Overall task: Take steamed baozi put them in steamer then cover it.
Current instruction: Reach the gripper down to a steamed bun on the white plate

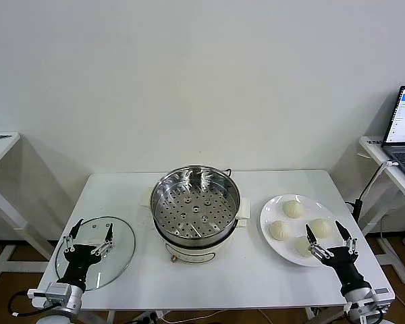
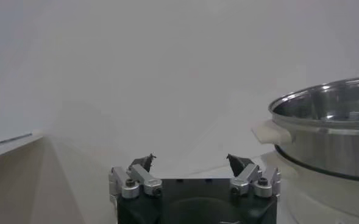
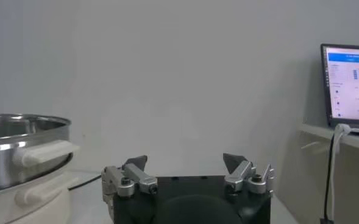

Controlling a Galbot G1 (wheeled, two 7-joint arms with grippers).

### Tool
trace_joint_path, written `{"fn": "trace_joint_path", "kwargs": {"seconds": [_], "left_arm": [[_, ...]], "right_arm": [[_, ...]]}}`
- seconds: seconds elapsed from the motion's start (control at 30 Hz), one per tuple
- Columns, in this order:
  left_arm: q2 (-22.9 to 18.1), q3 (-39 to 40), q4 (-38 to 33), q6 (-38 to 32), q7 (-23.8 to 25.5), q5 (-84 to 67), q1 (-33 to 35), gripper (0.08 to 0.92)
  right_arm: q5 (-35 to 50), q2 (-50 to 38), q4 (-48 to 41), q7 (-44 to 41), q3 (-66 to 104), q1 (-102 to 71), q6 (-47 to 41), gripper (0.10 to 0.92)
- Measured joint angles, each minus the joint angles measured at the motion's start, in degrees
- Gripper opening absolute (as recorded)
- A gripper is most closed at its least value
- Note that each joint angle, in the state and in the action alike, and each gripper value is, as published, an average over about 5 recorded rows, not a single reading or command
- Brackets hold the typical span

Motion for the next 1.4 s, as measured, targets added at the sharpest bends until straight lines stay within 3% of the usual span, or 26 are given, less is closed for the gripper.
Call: {"fn": "trace_joint_path", "kwargs": {"seconds": [0.23, 0.47, 0.87, 1.13, 1.4], "left_arm": [[0.37, -0.12, 0.07, 0.06, 0.05, 0.02, -0.37, 0.823], [0.74, -0.3, 0.69, 0.06, 0.17, 0.02, -1.1, 0.823], [0.62, 0.87, 0.91, 0.09, 0.07, 0.69, -1.54, 0.823], [0.23, 1.0, 1.51, -0.01, 0.07, 1.25, -1.39, 0.823], [0.0, 0.55, 1.91, -0.01, 0.08, 1.35, -1.54, 0.823]], "right_arm": [[-4.34, -4.27, -1.49, 0.2, 0.41, 3.45, -2.52, 0.823], [-14.28, -15.43, -5.22, -2.59, -2.89, 9.61, -6.65, 0.823], [-24.69, -34.4, -18.64, -21.3, -29.06, 38.22, -12.0, 0.823], [-29.18, -35.9, -31.23, -37.65, -51.94, 63.03, -12.6, 0.823], [-32.88, -31.48, -43.23, -46.99, -66.26, 79.37, -11.88, 0.823]]}}
